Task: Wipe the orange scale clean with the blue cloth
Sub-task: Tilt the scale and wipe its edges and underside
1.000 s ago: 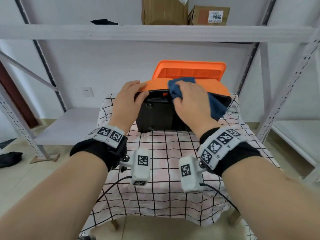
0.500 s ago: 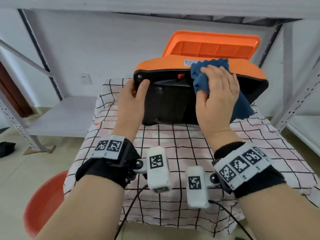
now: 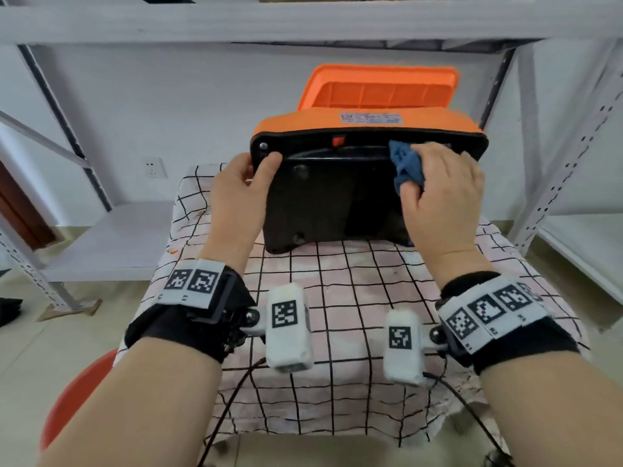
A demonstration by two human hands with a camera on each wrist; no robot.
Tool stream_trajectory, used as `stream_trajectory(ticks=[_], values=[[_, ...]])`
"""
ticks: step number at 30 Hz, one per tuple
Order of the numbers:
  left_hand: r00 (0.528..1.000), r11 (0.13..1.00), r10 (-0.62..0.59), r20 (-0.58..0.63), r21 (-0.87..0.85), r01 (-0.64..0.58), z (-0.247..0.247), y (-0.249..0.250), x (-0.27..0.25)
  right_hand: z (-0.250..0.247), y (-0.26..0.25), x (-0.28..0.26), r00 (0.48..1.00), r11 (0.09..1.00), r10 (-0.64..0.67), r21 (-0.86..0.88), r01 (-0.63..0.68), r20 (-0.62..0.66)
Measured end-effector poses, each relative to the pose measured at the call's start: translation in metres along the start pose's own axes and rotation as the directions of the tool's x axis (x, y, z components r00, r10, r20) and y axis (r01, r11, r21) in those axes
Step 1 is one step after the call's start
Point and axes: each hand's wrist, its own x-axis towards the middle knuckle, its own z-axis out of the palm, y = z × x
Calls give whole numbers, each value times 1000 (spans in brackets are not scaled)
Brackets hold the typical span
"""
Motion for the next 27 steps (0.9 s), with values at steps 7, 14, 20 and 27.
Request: stream_trajectory(ticks=[7,14,20,27], values=[[998,999,40,42,17,-40,-4,-1,-9,-1,15,-14,970,972,232,46,-229,-70],[989,998,48,142,-41,-42,-14,-12,-9,18,-33,-4,993,995,49,95,-40,-103],[997,990,-3,80,-141,14,-17,-20,-7,31,-67,-17,983,915,-184,367,166,15],[993,979,-69,101,-186,87,-21,-23,-11,23,-49,-14,951,924,-300,270,270,76]])
